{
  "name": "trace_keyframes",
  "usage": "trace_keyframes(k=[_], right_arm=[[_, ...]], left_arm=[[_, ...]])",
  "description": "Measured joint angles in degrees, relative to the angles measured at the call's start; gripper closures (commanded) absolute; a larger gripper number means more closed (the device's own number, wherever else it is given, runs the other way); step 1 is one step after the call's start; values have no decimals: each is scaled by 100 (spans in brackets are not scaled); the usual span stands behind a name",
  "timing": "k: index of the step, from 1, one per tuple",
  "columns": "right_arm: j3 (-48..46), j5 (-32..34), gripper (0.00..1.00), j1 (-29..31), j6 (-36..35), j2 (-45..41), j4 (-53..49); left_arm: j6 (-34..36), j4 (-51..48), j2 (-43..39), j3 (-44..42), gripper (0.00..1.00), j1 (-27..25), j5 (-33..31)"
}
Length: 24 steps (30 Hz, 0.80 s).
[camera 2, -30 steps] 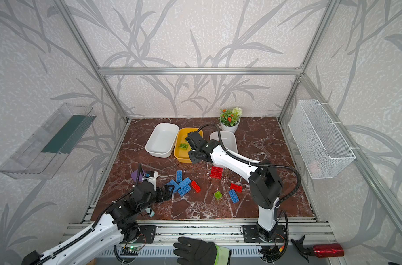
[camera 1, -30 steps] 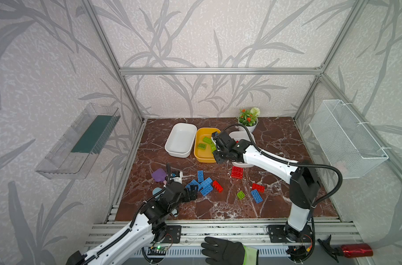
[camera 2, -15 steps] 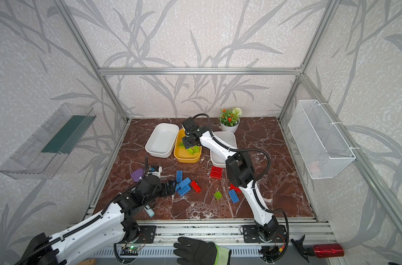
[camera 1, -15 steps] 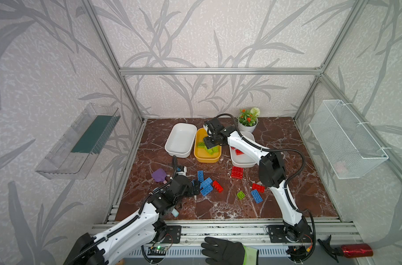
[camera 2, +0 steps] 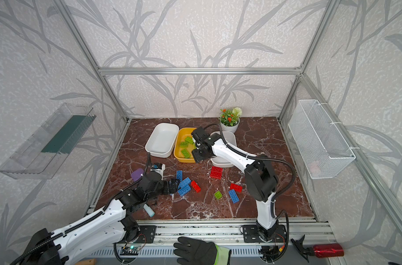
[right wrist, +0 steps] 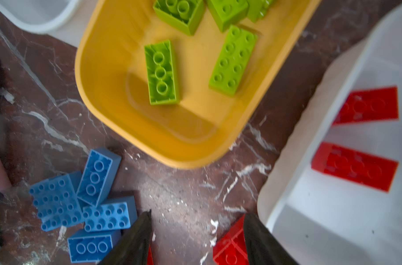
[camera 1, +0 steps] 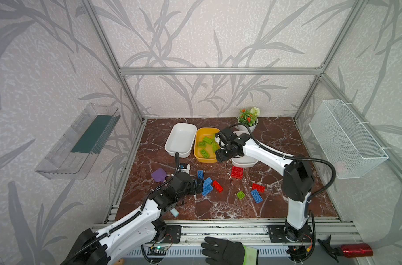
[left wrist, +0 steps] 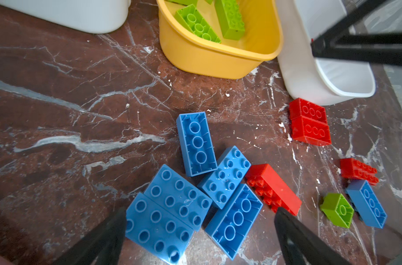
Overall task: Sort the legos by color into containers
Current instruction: 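Move the right gripper down to the small lime-green brick near the red bricks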
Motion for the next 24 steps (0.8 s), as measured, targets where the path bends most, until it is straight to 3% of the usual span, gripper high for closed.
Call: trace_keyframes(k=[4, 11, 24], right_arm=[[-1440, 116, 35, 149, 245, -999, 205], [-3355, 149, 36, 452, 772, -1941, 463], [-4179, 186, 41, 870, 1266, -2323, 1012]], left_arm=[[7, 22, -208, -22, 1, -2, 225], [-55, 116, -232, -96, 1, -116, 487], [-433, 136, -354, -188, 1, -1248, -15]])
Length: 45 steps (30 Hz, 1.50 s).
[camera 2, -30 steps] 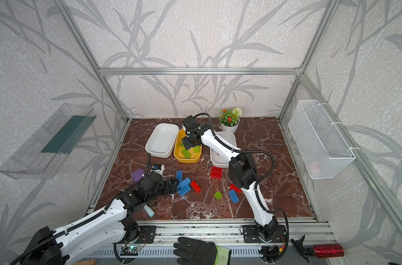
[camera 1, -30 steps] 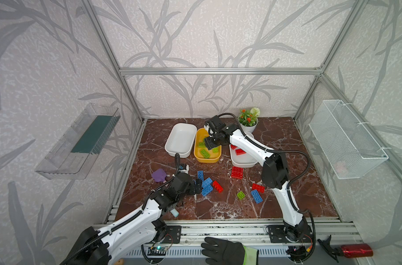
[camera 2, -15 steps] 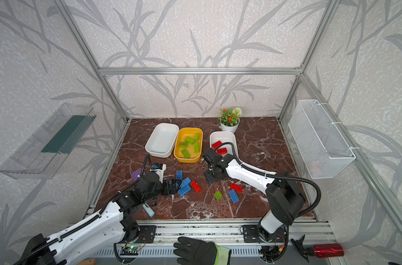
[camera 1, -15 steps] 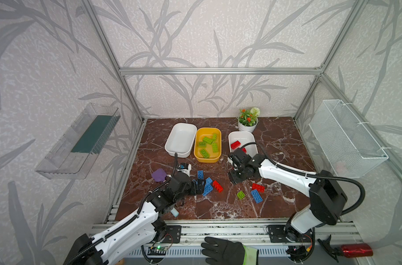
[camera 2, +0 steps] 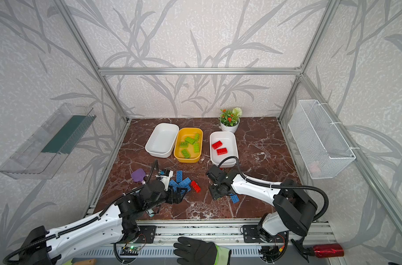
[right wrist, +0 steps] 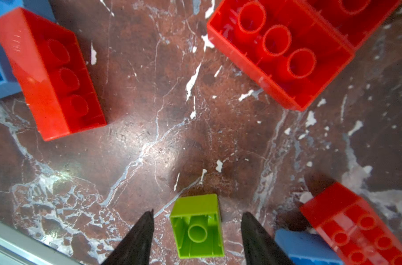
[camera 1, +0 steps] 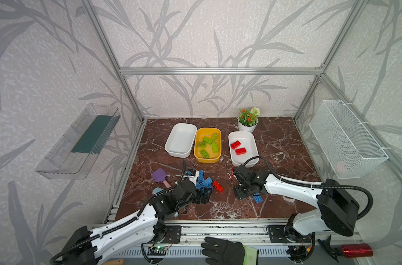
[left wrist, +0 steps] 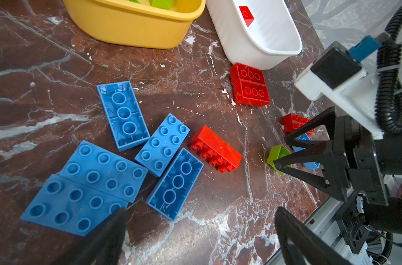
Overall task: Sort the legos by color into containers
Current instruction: 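Move the right gripper down to the small lime-green brick near the red bricks, then close the right gripper on the small lime-green brick and lift it, then carry the small lime-green brick over the yellow tray and release it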
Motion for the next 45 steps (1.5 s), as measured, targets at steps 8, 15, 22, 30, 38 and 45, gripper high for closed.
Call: trace_keyframes(k=[8, 15, 22, 30, 38, 45], right_arm=[[-11, -26, 53, 37, 83, 256, 216], [-11, 55, 65, 256, 273, 485, 214], [-157, 232, 69, 323, 503, 317, 262], [-160, 516, 70, 328, 505, -197, -85], [114, 682, 71, 328, 463, -341, -332], [761, 730, 71, 328, 304, -260, -525]], left_arm=[[-109, -184, -455, -109, 1, -31, -254], [-109, -267, -813, -330, 1, -31, -546], [55, -304, -520, -240, 1, -31, -664], [90, -269, 11, 24, 1, -31, -671], [92, -275, 101, 72, 1, -31, -654], [24, -516, -341, 57, 1, -31, -750]])
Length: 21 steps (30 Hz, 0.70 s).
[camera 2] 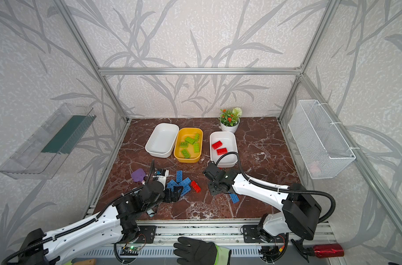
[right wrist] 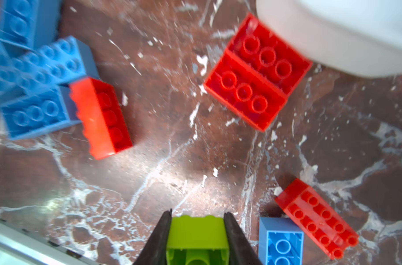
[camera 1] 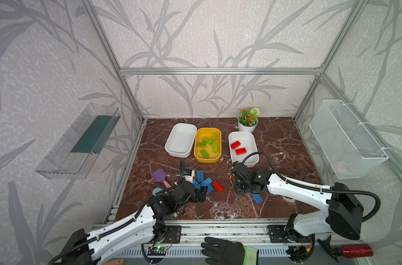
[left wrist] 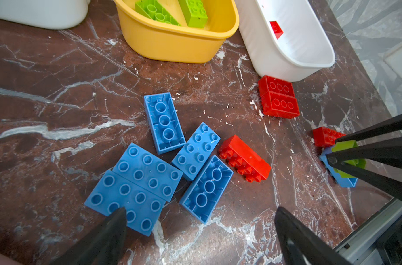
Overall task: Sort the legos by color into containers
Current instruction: 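Carry the small lime-green brick over the yellow tray and release it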
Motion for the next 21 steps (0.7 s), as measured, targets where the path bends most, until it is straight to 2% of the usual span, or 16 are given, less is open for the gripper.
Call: trace_keyframes(k=[9, 13, 18, 21], right_arm=[[1305, 136, 71, -199, -573, 678, 48], [2365, -37, 71, -581, -883, 1497, 188], [4033, -223, 70, -852, -1263, 2922, 214], [5056, -330, 65, -979, -1434, 3775, 101]], left_arm=[[-24, -348, -717, -190, 1, 0, -326], [-28, -505, -787, -192, 1, 0, -424], [-39, -590, -772, -208, 1, 2, -514], [-35, -601, -662, -208, 1, 42, -581]])
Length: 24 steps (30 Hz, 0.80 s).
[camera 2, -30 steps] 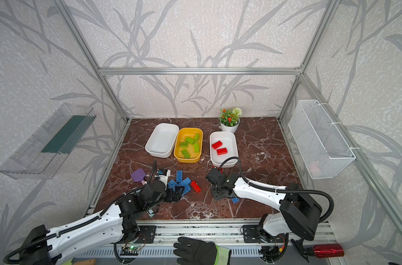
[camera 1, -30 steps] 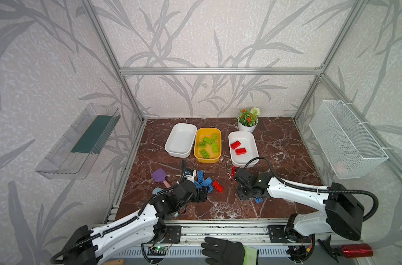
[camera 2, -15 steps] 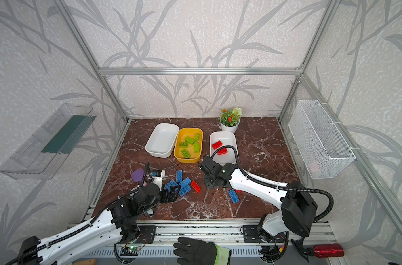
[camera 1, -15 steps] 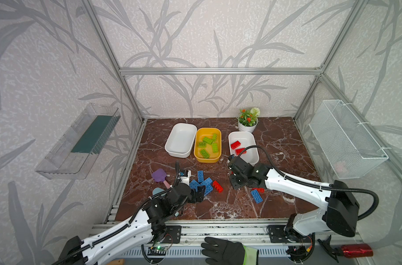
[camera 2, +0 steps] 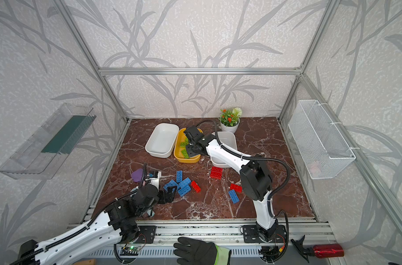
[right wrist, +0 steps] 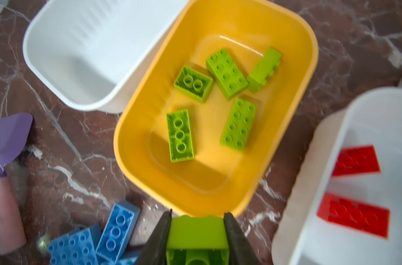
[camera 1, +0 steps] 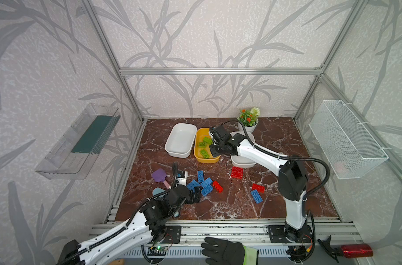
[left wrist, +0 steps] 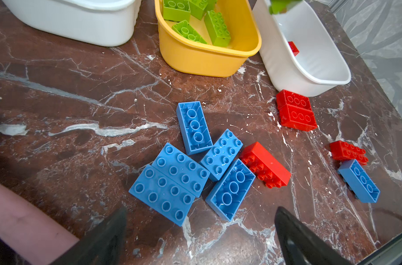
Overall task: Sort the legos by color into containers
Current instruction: 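Carry the small lime-green brick over the yellow tray and release it, then lower the right gripper onto a red brick beside the white tray and grasp it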
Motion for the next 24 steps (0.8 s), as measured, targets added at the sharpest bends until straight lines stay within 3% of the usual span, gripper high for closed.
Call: trace_keyframes(k=[8, 11, 13, 15, 24], right_arm=[[2131, -664, 22, -363, -251, 1585, -664], [2490, -820, 10, -457, -334, 1700, -922], [2481, -894, 8, -483, -352, 1600, -970], [2188, -949, 0, -476, -348, 1353, -909], [-1381, -776, 1, -407, -210, -1585, -173]], left_arm=[[74, 4, 855, 199, 1, 155, -13], [98, 70, 1115, 376, 1, 179, 17], [98, 125, 1233, 485, 1, 181, 55], [98, 192, 1316, 553, 1, 181, 105], [94, 376, 1825, 861, 1, 179, 605]])
